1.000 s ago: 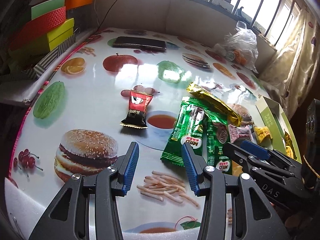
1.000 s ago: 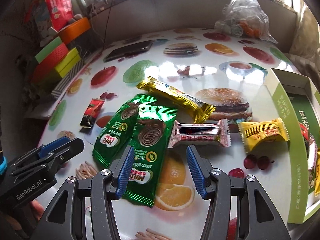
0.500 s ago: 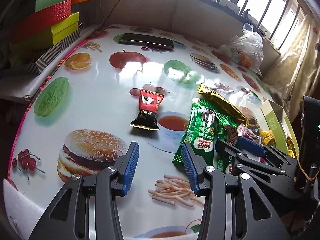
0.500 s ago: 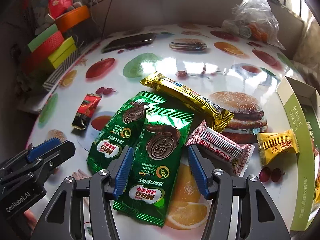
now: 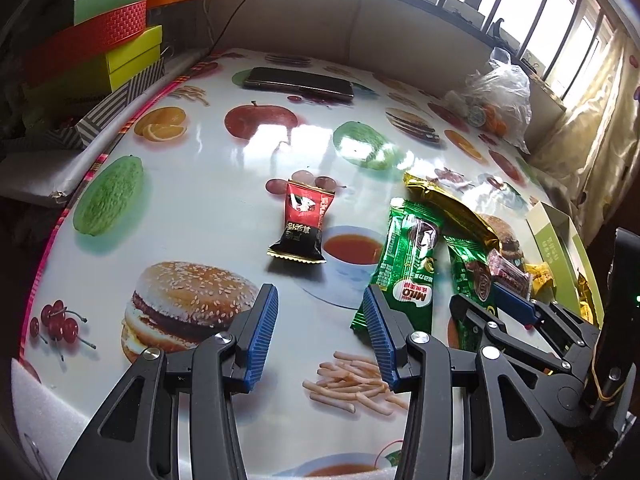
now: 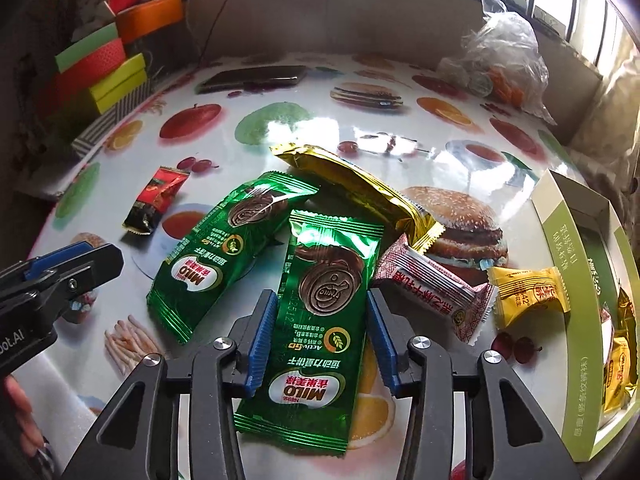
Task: Organize snacks
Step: 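Grasp a green Milo packet with right tool while left tool grasps another Milo packet, then lift and carry both green Milo packets over the green gift box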
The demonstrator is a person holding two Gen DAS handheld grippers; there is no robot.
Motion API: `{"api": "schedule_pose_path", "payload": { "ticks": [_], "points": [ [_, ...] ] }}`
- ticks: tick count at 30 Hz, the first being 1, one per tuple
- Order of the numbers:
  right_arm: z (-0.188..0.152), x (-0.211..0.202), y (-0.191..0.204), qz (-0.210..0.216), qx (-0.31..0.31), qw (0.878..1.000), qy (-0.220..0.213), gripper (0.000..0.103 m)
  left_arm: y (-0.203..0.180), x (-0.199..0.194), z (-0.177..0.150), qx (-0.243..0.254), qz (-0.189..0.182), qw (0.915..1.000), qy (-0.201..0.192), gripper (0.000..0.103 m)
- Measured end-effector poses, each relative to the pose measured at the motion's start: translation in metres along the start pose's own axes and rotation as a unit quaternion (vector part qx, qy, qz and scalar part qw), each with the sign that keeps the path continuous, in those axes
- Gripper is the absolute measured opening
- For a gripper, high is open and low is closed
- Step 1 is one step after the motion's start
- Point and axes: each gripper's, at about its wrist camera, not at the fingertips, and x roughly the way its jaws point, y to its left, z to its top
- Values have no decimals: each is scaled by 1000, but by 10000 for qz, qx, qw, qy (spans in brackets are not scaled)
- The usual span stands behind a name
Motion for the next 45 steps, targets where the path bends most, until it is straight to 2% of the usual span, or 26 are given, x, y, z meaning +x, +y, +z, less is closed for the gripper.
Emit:
{"api": "schedule_pose_path", "payload": {
  "ticks": [12, 17, 23, 25, 31, 34, 45],
  "points": [
    [-13, -11, -18, 253, 167, 9995, -100, 39, -26, 11, 6, 269, -210, 9993, 155, 46],
    [-18, -16, -26, 366, 302, 9988, -113, 39, -38, 20, 11, 327, -478, 9980, 236, 46],
    [-24, -20, -34, 451, 405, 9981, -85, 39, -56, 36, 15, 708, -512, 9954, 404, 48],
    [-24, -21, -37, 462, 461, 9978, -84, 39, -60, 42, 17, 793, -453, 9948, 452, 56],
    [-25, -21, -41, 485, 535, 9974, -86, 39, -67, 55, 20, 872, -332, 9941, 555, 56],
    [-25, -21, -42, 485, 555, 9972, -94, 39, -74, 59, 23, 1017, -119, 9934, 520, 56],
    [-25, -21, -43, 494, 559, 9972, -96, 39, -81, 65, 24, 1187, 154, 9919, 420, 56]
  ]
}}
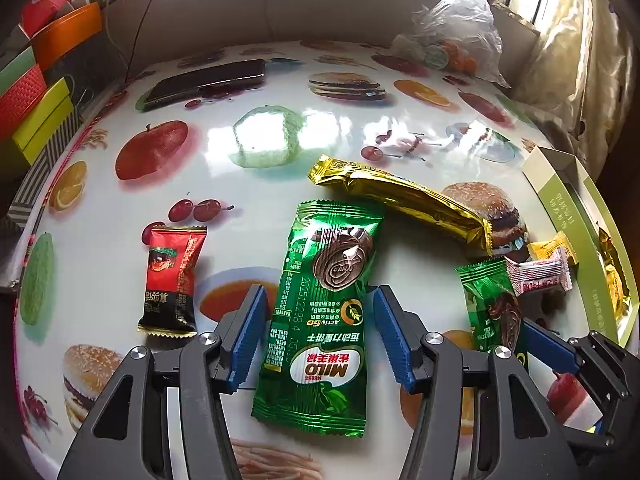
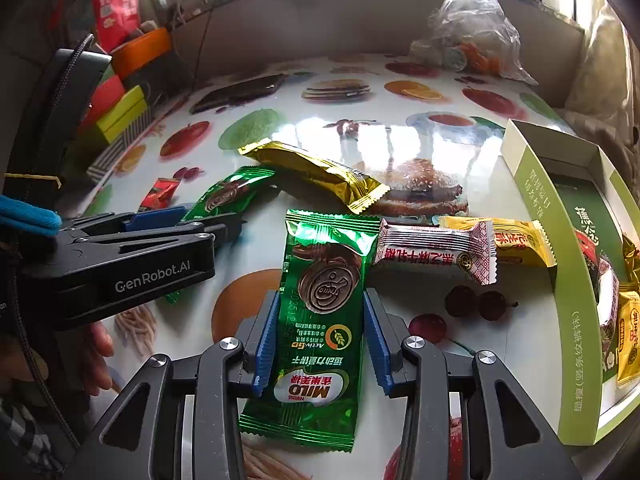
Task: Organize snacks
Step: 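Lift and carry both green Milo packets over the green gift box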
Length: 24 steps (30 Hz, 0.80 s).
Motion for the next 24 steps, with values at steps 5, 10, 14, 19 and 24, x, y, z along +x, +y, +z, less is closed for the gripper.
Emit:
{"api": "schedule_pose_path", "payload": {
  "ticks": [5, 10, 14, 19, 24],
  "points": [
    [0, 0, 0, 7, 11, 10000, -2, 39, -3, 0, -2, 70, 92, 9999, -24, 56],
    [0, 1, 0, 1, 6, 10000, 0, 39, -1, -1, -2, 12, 157, 9999, -55, 47],
    [0, 0, 0, 8, 12, 10000, -1, 39, 0, -2, -3, -9, 161, 9999, -62, 43],
    [0, 0, 0, 6, 11, 10000, -2, 39, 1, -4, -3, -60, 155, 9998, -64, 42],
    [0, 0, -1, -8, -3, 10000, -1, 39, 2, -6, -4, -108, 156, 9998, -51, 42]
  ]
}}
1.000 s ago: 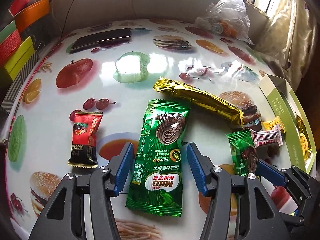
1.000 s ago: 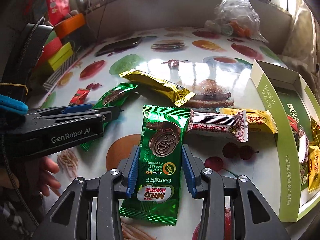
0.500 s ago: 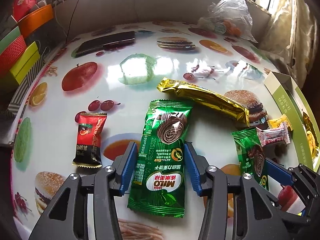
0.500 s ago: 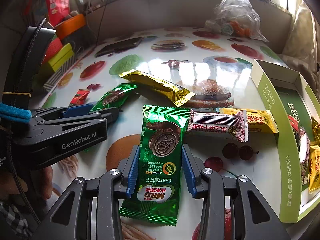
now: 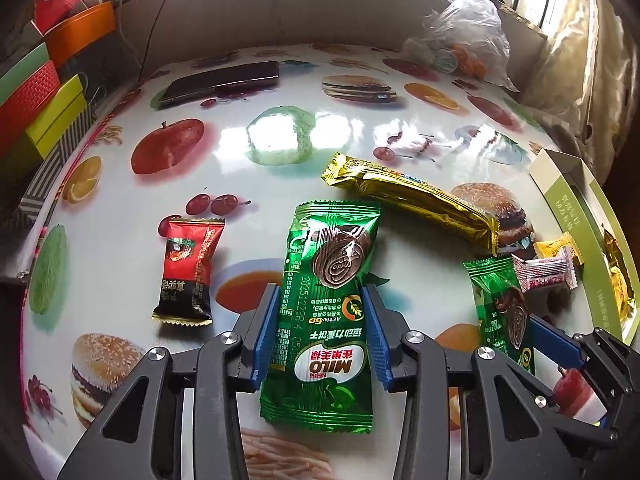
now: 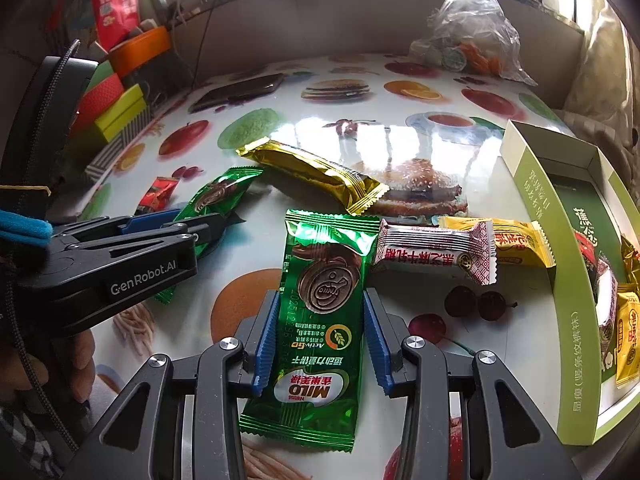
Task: Organize snacks
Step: 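Lift and carry both green Milo packets over the green gift box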
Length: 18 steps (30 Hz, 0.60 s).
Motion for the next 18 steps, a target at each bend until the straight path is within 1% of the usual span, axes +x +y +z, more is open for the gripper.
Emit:
{"api": "schedule_pose_path", "payload": {
  "ticks": [7, 12, 18],
  "points": [
    [1, -3, -1, 38, 34, 10000, -50, 39, 1, -9, -3, -50, -11, 10000, -60, 42],
    [0, -11, 5, 127, -62, 9998, -148, 39, 6, -24, -3, -78, -33, 9998, -206, 42],
    [0, -20, 11, 297, -138, 9991, -253, 39, 11, -42, -3, -116, 23, 9992, -370, 42]
  ]
}}
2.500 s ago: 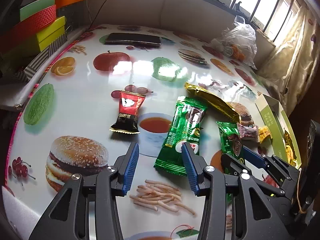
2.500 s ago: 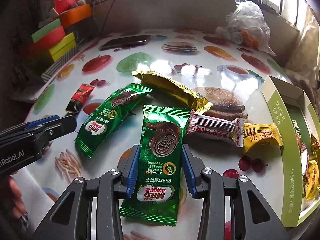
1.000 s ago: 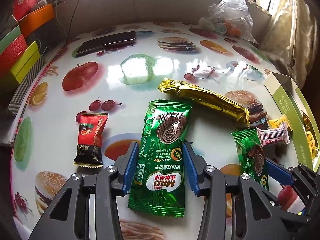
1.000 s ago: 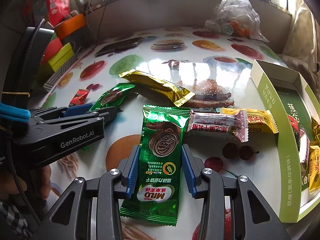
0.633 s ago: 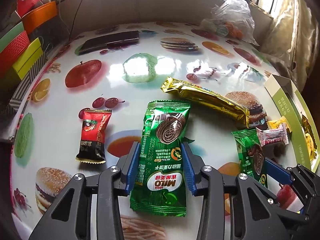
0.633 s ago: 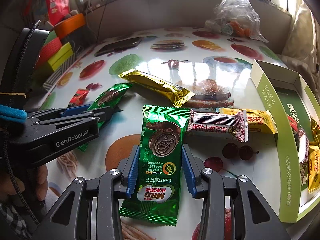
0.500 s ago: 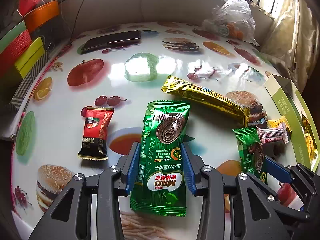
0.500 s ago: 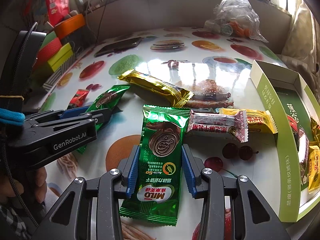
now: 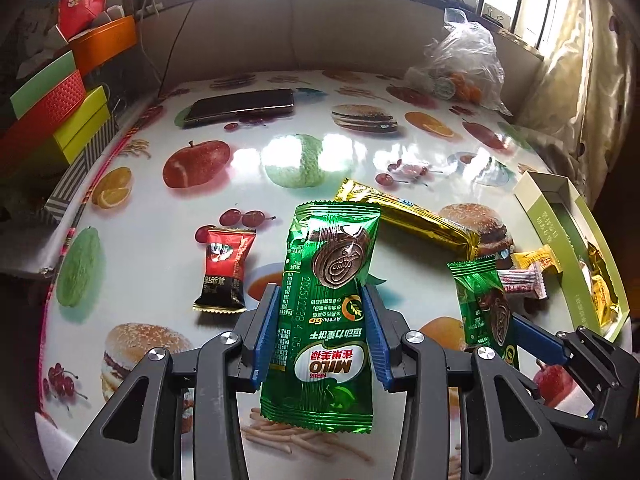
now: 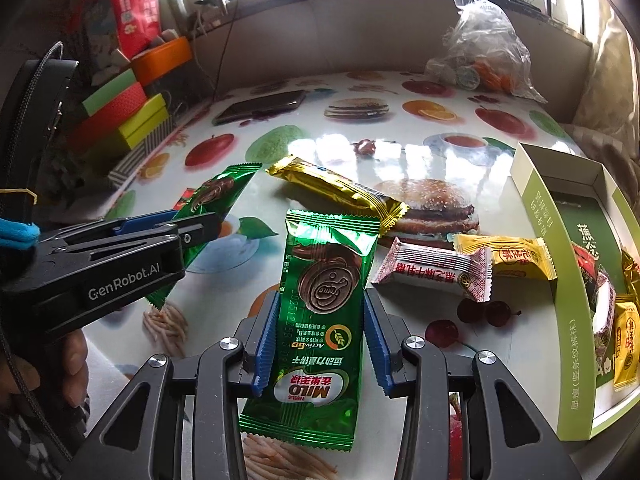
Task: Organize snacks
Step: 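Lift and carry both green Milo packets over the green gift box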
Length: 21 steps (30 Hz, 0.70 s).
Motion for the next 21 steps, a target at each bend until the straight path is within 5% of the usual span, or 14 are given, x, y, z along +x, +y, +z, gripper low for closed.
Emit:
{"api": "schedule_pose_path", "payload": {
  "ticks": [21],
  "points": [
    [13, -52, -10, 13, 160, 9984, -541, 39, -27, -48, 13, 178, -245, 9984, -488, 42]
  ]
}}
